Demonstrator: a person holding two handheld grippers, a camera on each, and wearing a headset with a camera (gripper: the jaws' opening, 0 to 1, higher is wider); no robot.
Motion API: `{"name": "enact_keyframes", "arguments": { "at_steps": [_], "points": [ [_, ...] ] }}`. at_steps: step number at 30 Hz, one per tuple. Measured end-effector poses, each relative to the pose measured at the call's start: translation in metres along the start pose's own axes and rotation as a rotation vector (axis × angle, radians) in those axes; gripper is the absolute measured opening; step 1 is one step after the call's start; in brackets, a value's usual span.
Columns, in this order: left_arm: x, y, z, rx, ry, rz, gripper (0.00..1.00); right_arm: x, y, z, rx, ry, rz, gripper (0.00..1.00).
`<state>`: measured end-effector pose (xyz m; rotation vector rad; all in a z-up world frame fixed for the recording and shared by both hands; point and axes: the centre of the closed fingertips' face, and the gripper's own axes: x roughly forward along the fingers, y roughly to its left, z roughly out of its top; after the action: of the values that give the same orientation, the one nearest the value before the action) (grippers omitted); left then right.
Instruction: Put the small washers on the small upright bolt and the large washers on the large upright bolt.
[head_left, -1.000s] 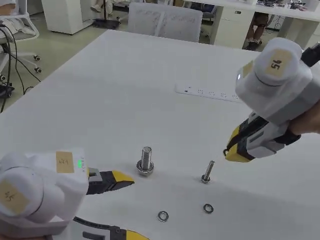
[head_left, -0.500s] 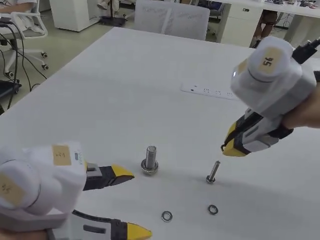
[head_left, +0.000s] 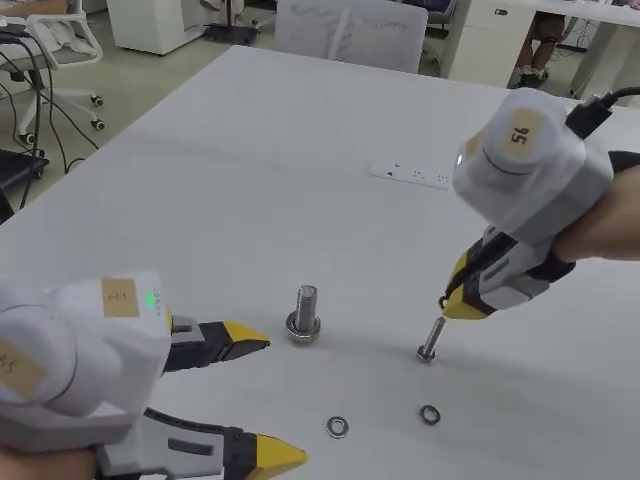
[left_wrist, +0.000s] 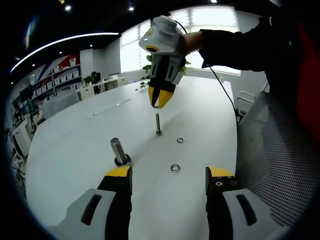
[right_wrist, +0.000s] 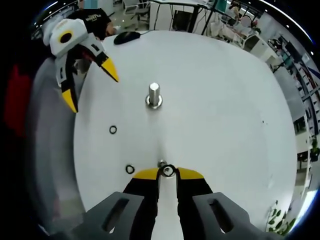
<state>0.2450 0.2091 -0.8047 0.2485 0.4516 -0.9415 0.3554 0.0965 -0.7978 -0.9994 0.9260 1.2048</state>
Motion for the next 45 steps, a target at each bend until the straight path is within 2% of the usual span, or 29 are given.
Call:
{"name": "enact_keyframes", "arguments": {
  "at_steps": [19,45],
  "points": [
    [0.000,-0.002,-0.001,-0.018,-0.003,-0.006,0.63,0.010,0.003,-0.004,-0.002,0.025,0.018,0.14],
    [0.001,-0.003,-0.001,-0.054,-0.008,-0.015,0.74,0.016,0.005,-0.005,0.003,0.024,0.033,0.14]
  ]
}}
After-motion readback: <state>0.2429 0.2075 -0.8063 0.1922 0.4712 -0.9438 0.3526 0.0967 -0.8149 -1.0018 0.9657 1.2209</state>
